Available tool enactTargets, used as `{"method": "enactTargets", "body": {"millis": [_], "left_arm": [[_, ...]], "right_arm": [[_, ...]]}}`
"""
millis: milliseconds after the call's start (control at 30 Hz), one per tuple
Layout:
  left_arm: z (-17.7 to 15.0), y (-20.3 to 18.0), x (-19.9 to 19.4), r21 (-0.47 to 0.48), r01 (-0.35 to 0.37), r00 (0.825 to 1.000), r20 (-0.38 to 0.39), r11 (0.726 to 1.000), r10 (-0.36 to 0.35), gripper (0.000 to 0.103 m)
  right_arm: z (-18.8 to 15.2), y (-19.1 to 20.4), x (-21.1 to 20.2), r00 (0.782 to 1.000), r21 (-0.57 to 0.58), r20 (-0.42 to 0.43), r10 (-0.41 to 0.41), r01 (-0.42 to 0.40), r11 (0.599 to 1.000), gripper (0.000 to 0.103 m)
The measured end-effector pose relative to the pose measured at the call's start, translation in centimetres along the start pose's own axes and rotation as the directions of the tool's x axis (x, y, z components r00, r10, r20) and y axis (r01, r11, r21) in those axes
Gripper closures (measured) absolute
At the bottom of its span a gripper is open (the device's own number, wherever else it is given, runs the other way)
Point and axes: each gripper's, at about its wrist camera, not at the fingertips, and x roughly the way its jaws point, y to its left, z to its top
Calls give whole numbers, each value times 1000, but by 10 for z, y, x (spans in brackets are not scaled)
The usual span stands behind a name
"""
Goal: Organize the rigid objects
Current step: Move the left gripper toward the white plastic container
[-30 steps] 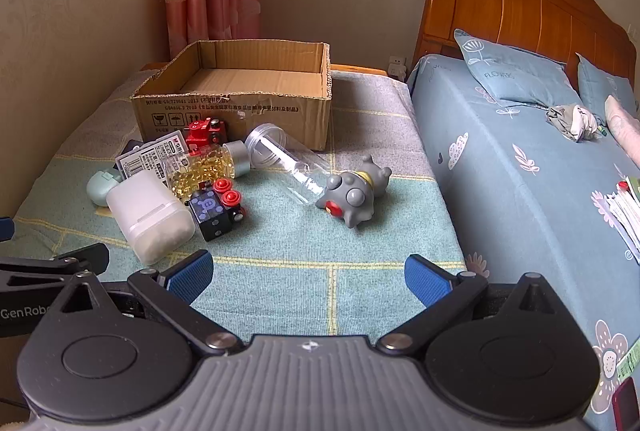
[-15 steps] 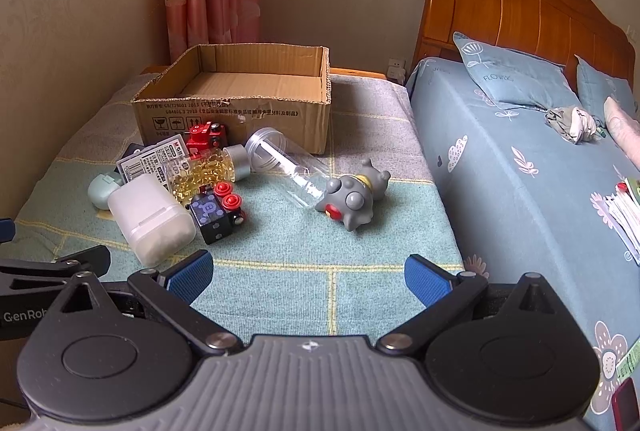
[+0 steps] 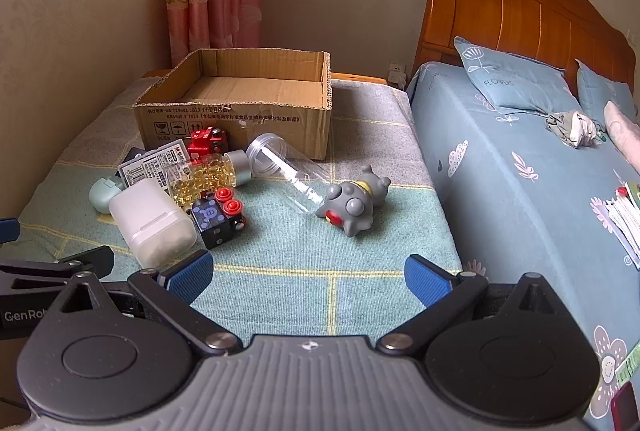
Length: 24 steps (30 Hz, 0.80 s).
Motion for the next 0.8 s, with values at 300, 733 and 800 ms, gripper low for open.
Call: {"method": "enactTargets", "body": {"millis": [300, 733, 800], "left_arm": [[7, 2, 2, 55, 43, 998, 33, 998, -45, 1], [16, 15, 32, 157, 202, 979, -8, 967, -204, 1], [14, 18, 41, 159, 216, 976, -33, 963, -214, 1]], "right_arm": [[4, -1, 1, 1000, -19, 19, 19, -19, 1000, 0], [9, -11, 27, 997, -63, -10, 83, -83, 995, 0], [10, -13, 33, 996, -67, -22, 83, -85, 994, 0]]}}
